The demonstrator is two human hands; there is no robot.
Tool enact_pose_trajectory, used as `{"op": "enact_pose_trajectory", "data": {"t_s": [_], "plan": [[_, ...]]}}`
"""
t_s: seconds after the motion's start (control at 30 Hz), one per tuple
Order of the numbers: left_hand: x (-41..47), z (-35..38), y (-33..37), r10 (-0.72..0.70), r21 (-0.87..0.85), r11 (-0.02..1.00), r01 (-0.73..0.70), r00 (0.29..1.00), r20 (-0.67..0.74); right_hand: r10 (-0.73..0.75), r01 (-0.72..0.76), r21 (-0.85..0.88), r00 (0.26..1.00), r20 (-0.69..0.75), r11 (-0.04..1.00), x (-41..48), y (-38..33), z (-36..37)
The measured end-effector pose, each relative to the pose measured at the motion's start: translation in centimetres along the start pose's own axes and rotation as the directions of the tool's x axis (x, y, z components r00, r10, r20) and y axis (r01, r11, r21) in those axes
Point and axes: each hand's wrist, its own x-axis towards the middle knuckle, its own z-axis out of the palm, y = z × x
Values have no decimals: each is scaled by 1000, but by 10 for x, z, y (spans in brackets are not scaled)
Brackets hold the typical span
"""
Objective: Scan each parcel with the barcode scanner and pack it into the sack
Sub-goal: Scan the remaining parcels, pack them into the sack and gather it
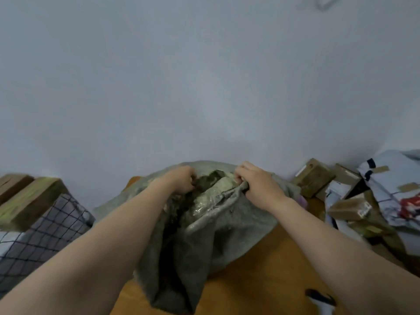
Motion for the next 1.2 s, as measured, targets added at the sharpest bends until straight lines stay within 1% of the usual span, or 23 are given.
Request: {"op": "enact_pose_trajectory", "data": {"t_s": [0.07,0.13,0.2,0.23,0.3,0.33,0.4,0.47,0.5,0.53,0.57,0.7,0.73,0.83,0.9,0.93,0.97,1.03,1.07,1.1,1.13,1.17,1.2], "plan": [[11,-3,-3,-95,11,995,96,989,-110,-11,12,-4,991,136,1000,-10,2,4],[23,-21,-3,-209,-99,977,188,938,-278,-6,24,-54,949,314,998,-21,2,14],[36,-47,0,-289,-233,951,204,853,-434,53,12,-125,865,498,992,-33,4,27],[41,-61,2,-292,-263,948,179,818,-495,94,-7,-150,810,579,989,-39,6,34],[49,-83,4,-253,-278,955,104,776,-578,161,-19,-208,704,692,978,-52,8,45],[52,-90,6,-213,-268,962,59,775,-594,196,-5,-254,653,732,967,-57,7,49],[54,-95,10,-70,-184,982,-45,815,-575,282,20,-343,528,801,939,-61,0,55],[54,-89,15,109,-49,987,-152,867,-487,370,-9,-393,359,857,919,-60,-7,59],[54,-83,17,162,-4,983,-181,887,-433,396,-35,-406,314,863,913,-59,-8,60],[55,-74,19,187,32,981,-190,907,-377,410,-59,-413,309,858,909,-58,-8,60],[56,-64,21,195,63,981,-184,928,-317,415,-83,-413,337,845,907,-58,-6,59],[65,-15,15,114,203,975,-95,989,-89,403,-79,-437,557,726,896,-69,15,53],[66,-3,12,92,235,969,-80,995,-44,401,-76,-448,591,699,891,-73,23,53],[71,28,-1,53,293,954,-59,998,29,417,-73,-482,624,661,873,-81,47,54],[75,44,-11,60,328,942,-66,998,29,452,-78,-514,601,659,854,-85,60,56],[78,51,-15,72,347,935,-72,997,15,474,-61,-537,558,681,842,-88,65,60],[81,58,-18,82,360,930,-74,997,-9,499,-53,-547,490,715,835,-91,71,65],[84,68,-21,90,394,918,-57,994,-66,568,-175,-541,299,767,823,-95,81,80],[84,71,-20,79,414,910,-34,993,-92,572,-213,-534,200,796,818,-94,82,85],[82,73,-18,61,435,900,-4,991,-117,549,-234,-512,136,824,826,-91,81,91],[79,76,-14,43,457,889,27,989,-142,504,-254,-466,112,856,848,-86,78,94],[73,78,-9,36,477,878,52,984,-174,448,-290,-392,157,880,873,-78,73,96],[66,80,-2,60,478,877,52,975,-216,409,-345,-312,256,876,885,-70,67,98]]}}
